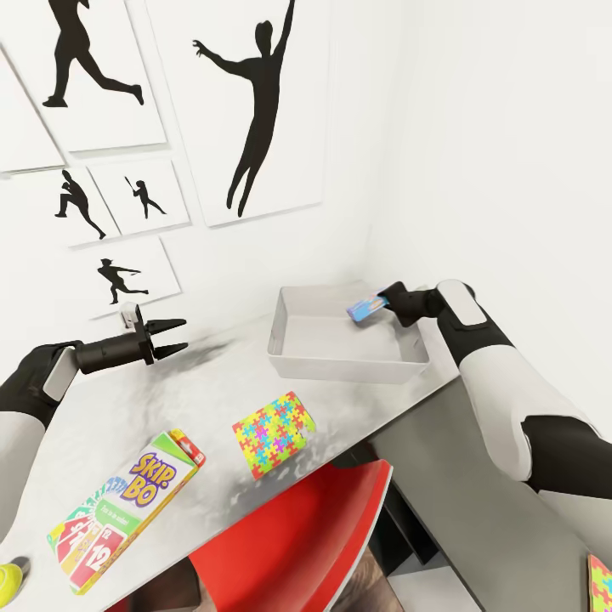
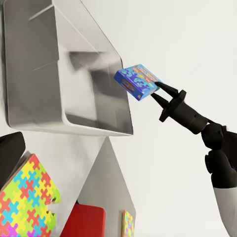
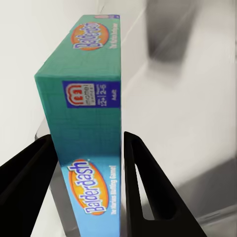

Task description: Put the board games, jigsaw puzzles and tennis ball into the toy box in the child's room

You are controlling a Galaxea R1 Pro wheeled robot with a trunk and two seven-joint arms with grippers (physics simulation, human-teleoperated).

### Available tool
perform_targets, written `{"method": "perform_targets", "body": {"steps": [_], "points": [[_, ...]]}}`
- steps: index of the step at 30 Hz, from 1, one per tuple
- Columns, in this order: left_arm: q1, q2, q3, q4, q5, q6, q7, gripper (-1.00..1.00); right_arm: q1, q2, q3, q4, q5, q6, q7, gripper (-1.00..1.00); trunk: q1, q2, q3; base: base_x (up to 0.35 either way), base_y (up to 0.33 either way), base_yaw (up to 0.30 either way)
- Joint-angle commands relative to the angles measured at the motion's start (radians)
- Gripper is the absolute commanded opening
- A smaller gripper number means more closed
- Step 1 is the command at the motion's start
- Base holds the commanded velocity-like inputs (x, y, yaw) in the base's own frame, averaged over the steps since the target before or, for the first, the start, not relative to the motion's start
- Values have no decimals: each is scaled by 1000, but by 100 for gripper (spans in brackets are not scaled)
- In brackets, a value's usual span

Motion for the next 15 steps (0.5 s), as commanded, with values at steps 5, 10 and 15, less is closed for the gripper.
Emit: {"method": "perform_targets", "body": {"steps": [5,10,15], "points": [[-1,0,1,0,-1,5,-3,100,-1,-5,1,-1,-9,1,-8,-100,1,-2,-2,0,0,0],[-1,0,1,0,-1,5,-3,100,-1,-8,1,-1,-9,1,-8,-100,1,-2,-2,0,0,0],[-1,1,1,0,-1,5,-3,100,-1,-11,1,-1,-10,1,-8,-100,1,-2,-2,0,0,0]]}}
